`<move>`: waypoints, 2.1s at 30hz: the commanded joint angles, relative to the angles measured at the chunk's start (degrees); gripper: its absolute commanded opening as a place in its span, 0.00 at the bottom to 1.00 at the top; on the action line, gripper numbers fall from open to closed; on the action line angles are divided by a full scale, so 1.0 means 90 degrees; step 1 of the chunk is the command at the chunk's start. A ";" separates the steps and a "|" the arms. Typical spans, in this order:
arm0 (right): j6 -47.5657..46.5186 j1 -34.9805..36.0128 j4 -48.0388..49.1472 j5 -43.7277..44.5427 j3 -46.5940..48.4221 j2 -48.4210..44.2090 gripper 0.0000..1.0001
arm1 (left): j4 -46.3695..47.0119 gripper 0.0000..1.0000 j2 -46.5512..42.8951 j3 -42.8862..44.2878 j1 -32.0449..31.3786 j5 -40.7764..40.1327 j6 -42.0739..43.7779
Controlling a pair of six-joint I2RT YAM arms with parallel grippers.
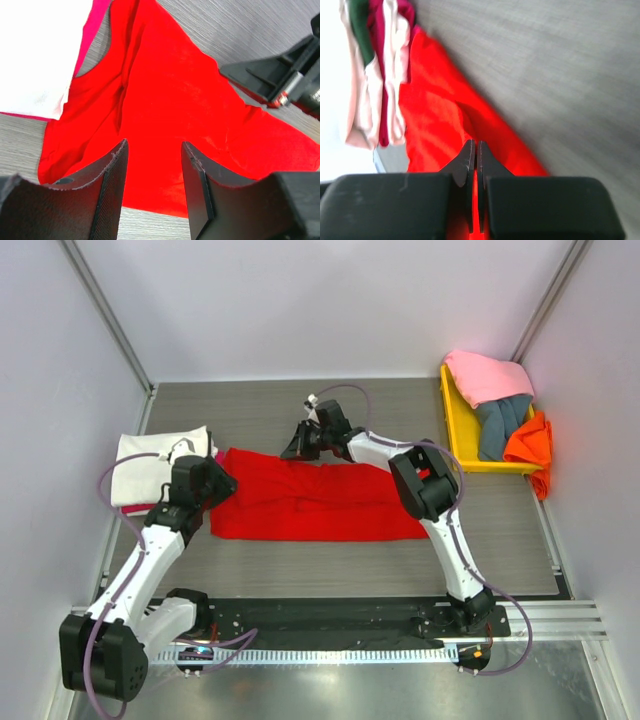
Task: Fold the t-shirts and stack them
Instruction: Fold the tshirt
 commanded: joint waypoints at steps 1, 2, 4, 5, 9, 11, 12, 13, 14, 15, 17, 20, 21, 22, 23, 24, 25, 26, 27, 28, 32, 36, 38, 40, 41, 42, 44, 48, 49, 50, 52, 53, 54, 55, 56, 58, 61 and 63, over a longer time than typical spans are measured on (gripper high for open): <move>0.0069 0.0138 0.0626 -0.0457 -0.0430 -0.0971 0.03 | 0.0015 0.48 -0.0093 0.0033 -0.0005 -0.0071 0.0078; 0.0060 0.0187 0.0704 -0.0448 -0.0760 -0.1098 0.02 | -0.0014 0.48 -0.0103 0.0072 -0.0005 -0.0100 0.0098; 0.0069 0.0226 0.0890 -0.0477 -0.1074 -0.1478 0.02 | -0.0101 0.50 -0.0103 0.0121 -0.0005 -0.0275 0.0127; 0.0069 0.0255 0.0939 -0.0516 -0.1376 -0.1606 0.03 | -0.0131 0.50 -0.0103 0.0160 0.0015 -0.0305 0.0137; 0.0030 0.0343 0.1202 -0.0653 -0.2256 -0.2182 0.02 | -0.0151 0.52 -0.0083 0.0209 0.0034 -0.0325 0.0098; 0.0011 0.0382 0.1290 -0.0760 -0.2801 -0.2504 0.02 | -0.0131 0.51 -0.0035 0.0228 0.0063 -0.0354 0.0079; 0.0030 0.0421 0.1416 -0.0799 -0.2979 -0.2631 0.03 | -0.0122 0.52 -0.0015 0.0229 0.0073 -0.0354 0.0069; 0.0030 0.0441 0.1456 -0.0838 -0.3164 -0.2739 0.03 | -0.0092 0.52 0.0053 0.0238 0.0083 -0.0344 0.0069; 0.0001 0.0470 0.1495 -0.0838 -0.3495 -0.2962 0.02 | -0.0082 0.52 0.0092 0.0258 0.0093 -0.0335 0.0059; -0.0018 0.0509 0.1496 -0.0829 -0.3643 -0.3071 0.02 | -0.0073 0.52 0.0151 0.0277 0.0103 -0.0306 0.0049; -0.0019 0.0568 0.1554 -0.0809 -0.4110 -0.3373 0.03 | -0.0043 0.52 0.0297 0.0355 0.0103 -0.0247 0.0030; 0.0088 0.0724 0.1759 -0.0819 -0.4677 -0.3628 0.02 | 0.0025 0.52 0.0473 0.0404 0.0103 -0.0120 -0.0019; 0.0118 0.0782 0.1875 -0.0828 -0.4805 -0.3774 0.02 | 0.0035 0.52 0.0502 0.0414 0.0103 -0.0081 -0.0019; 0.0147 0.0908 0.1915 -0.0819 -0.4922 -0.3833 0.03 | 0.0054 0.52 0.0541 0.0424 0.0112 -0.0061 -0.0019; 0.0167 0.0968 0.1954 -0.0790 -0.5165 -0.3882 0.03 | 0.0054 0.53 0.0590 0.0424 0.0112 -0.0013 -0.0019; 0.0225 0.1007 0.2022 -0.0693 -0.5274 -0.3989 0.03 | 0.0093 0.52 0.0620 0.0414 0.0103 0.0017 -0.0019; 0.0274 0.1114 0.2081 -0.0644 -0.5498 -0.4029 0.03 | 0.0122 0.53 0.0659 0.0385 0.0103 0.0046 -0.0019; 0.0342 0.1163 0.2285 -0.0624 -0.5626 -0.4068 0.03 | 0.0171 0.53 0.0736 0.0365 0.0103 0.0095 -0.0009; 0.0488 0.1222 0.2393 -0.0594 -0.5733 -0.4136 0.03 | 0.0278 0.53 0.0805 0.0346 0.0103 0.0230 0.0000; 0.0576 0.1251 0.2491 -0.0517 -0.5850 -0.4175 0.03 | 0.0327 0.53 0.0873 0.0346 0.0103 0.0329 0.0020; 0.0869 0.1485 0.2969 -0.0263 -0.6504 -0.4429 0.03 | 0.0269 0.52 0.1410 0.0541 0.0103 0.0690 0.0137; 0.1046 0.1603 0.3146 -0.0038 -0.6769 -0.4595 0.05 | 0.0308 0.51 0.1606 0.0561 0.0103 0.1100 0.0195; 0.1056 0.1593 0.3098 0.0147 -0.6779 -0.4625 0.09 | 0.0357 0.51 0.1558 0.0531 0.0103 0.1315 0.0244; 0.0872 0.1593 0.2903 0.0390 -0.6615 -0.4625 0.14 | 0.0347 0.51 0.1441 0.0473 0.0103 0.1461 0.0313; 0.0812 0.1593 0.2670 0.0469 -0.6526 -0.4596 0.15 | 0.0357 0.51 0.1402 0.0434 0.0103 0.1520 0.0313; 0.0753 0.1603 0.2581 0.0538 -0.6448 -0.4576 0.19 | 0.0328 0.51 0.1363 0.0376 0.0103 0.1579 0.0313; 0.0607 0.1593 0.2289 0.0761 -0.6194 -0.4527 0.32 | 0.0231 0.51 0.1265 0.0317 0.0093 0.1716 0.0323; 0.0382 0.1584 0.1965 0.1017 -0.5988 -0.4595 0.38 | -0.0052 0.50 0.1274 0.0229 -0.0024 0.1746 0.0488; 0.0324 0.1584 0.1887 0.1036 -0.5940 -0.4596 0.38 | -0.0111 0.50 0.1274 0.0229 -0.0073 0.1746 0.0518; 0.0226 0.1593 0.1809 0.1056 -0.5910 -0.4576 0.38 | -0.0141 0.50 0.1342 0.0200 -0.0121 0.1678 0.0566; 0.0128 0.1584 0.1692 0.1076 -0.5881 -0.4537 0.38 | -0.0131 0.50 0.1440 0.0189 -0.0248 0.1677 0.0615; 0.0041 0.1584 0.1672 0.1066 -0.5910 -0.4537 0.38 | -0.0083 0.50 0.1527 0.0199 -0.0297 0.1687 0.0635; -0.0153 0.1584 0.1710 0.0931 -0.5987 -0.4556 0.38 | -0.0044 0.50 0.1586 0.0199 -0.0385 0.1687 0.0645; -0.0242 0.1584 0.1865 0.0833 -0.6046 -0.4586 0.40 | 0.0005 0.50 0.1635 0.0170 -0.0434 0.1697 0.0664; -0.0369 0.1584 0.1915 0.0725 -0.6114 -0.4634 0.41 | 0.0151 0.50 0.1694 0.0112 -0.0483 0.1706 0.0713; -0.0740 0.1593 0.1925 0.0520 -0.6241 -0.4761 0.43 | 0.0259 0.51 0.1733 0.0043 -0.0610 0.1736 0.0772; -0.1237 0.1603 0.1546 0.0335 -0.6194 -0.4839 0.45 | 0.0542 0.52 0.1665 -0.0181 -0.0669 0.1775 0.0840; -0.1453 0.1642 0.1302 0.0353 -0.6125 -0.4840 0.45 | 0.0630 0.52 0.1626 -0.0308 -0.0679 0.1775 0.0908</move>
